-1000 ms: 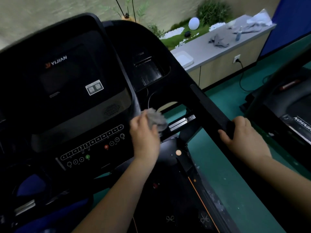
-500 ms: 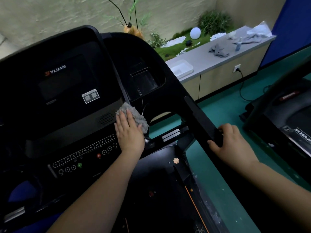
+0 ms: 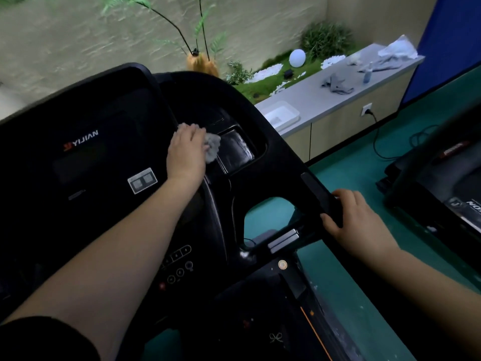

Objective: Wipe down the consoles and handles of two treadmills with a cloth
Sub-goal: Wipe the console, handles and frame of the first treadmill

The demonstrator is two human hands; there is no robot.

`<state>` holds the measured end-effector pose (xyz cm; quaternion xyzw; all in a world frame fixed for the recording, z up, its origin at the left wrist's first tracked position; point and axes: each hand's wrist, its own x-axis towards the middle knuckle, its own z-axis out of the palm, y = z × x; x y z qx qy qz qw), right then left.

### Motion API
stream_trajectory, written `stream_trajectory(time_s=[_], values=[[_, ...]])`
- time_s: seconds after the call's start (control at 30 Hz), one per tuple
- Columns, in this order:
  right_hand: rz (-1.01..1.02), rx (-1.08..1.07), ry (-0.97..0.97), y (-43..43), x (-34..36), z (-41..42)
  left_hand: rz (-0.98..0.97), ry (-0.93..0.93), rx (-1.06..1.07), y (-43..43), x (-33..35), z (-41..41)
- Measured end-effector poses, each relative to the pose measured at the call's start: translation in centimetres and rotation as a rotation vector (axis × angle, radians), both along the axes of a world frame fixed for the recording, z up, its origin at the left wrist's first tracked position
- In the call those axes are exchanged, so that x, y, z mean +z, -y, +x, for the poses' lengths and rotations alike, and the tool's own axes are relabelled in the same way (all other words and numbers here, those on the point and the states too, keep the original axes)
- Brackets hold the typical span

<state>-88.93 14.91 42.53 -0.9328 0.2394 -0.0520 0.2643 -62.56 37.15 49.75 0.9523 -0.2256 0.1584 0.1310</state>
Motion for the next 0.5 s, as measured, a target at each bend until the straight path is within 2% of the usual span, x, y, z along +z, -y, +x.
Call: stream_trajectory(time_s=[0.07, 0.13, 0.33, 0.4, 0.5], values=[[-0.036, -0.005, -0.002, -0.1, -0.1, 0.0, -0.074, 0.089, -0.019, 1.0, 1.9, 1.7], [-0.074, -0.002, -0.007, -0.2, -0.2, -0.1, -0.062, 0.18, -0.065, 2.6, 2.8, 2.9], [-0.112, 0.013, 0.0, 0.0, -0.8, 0.1, -0.112, 0.063, 0.107, 8.0, 1.7, 6.0], [-0.117, 0.012, 0.009, 0.1, -1.0, 0.1, -0.105, -0.019, 0.034, 8.7, 0.7, 4.8], [-0.123, 0.006, 0.025, 0.0, -1.1, 0.2, 0.08, -0.049, -0.167, 8.2, -2.1, 2.9]])
